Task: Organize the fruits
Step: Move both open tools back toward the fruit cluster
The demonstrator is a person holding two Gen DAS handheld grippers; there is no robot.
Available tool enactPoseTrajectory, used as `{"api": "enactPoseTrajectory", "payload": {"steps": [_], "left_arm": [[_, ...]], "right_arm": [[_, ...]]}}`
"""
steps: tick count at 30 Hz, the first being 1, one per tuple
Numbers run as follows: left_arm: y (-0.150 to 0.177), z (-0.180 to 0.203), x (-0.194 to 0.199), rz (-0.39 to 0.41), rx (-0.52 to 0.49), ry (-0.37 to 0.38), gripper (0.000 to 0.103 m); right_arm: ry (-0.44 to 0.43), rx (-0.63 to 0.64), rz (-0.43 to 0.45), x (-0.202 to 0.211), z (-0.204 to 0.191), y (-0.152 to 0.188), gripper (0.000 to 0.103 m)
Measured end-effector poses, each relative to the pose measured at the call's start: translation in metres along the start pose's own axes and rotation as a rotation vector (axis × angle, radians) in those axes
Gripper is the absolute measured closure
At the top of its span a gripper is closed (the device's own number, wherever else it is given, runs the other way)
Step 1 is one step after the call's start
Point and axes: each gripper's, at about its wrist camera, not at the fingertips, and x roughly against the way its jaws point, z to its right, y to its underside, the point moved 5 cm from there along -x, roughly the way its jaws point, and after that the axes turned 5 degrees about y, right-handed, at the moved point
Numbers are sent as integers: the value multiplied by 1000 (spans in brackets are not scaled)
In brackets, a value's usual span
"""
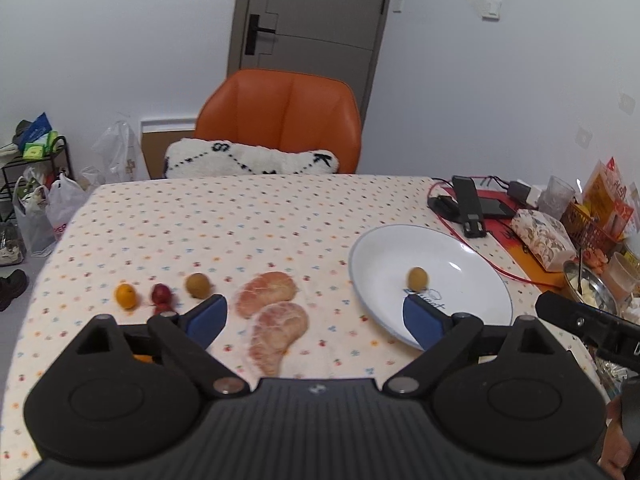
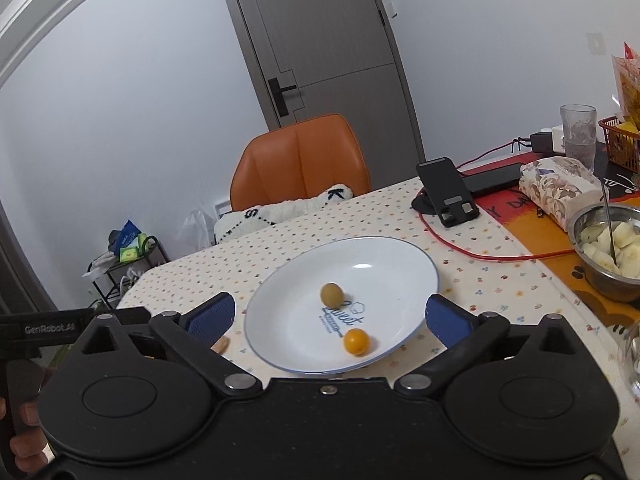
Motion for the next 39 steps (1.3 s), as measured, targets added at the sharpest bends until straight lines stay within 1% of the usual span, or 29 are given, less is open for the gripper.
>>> {"api": "enactPoseTrajectory", "payload": {"steps": [8,12,18,21,25,28,31,33,34,36,39], "left_arm": [[3,-33,28,21,29,-34,9],[5,-47,38,26,46,-42,9],[9,-69,52,55,66,-46,9],[10,-79,57,68,81,-37,10],[14,-94,61,74,100,-41,12],[19,-104,61,76,107,-50,14],[24,-115,59,69,130,-49,19],[27,-123,56,67,147,-47,25],[29,-127,54,63,152,-52,27],[32,-134,50,52,167,-55,36],[35,-142,42,36,187,-53,43]], "right_arm": [[-16,14,0,4,-28,6,0],[-32,24,-2,5,-42,8,0],[-60,51,-15,6,-62,12,0],[-79,53,-24,5,-72,15,0],[-115,60,-35,2,-86,21,0],[-124,71,-49,-3,-95,25,0],[-137,80,-62,-10,-103,30,0],[-140,87,-76,-15,-108,33,0],[-140,93,-84,-18,-111,35,1],[-147,106,-102,-24,-117,39,5],[-156,119,-123,-32,-125,43,9]]}}
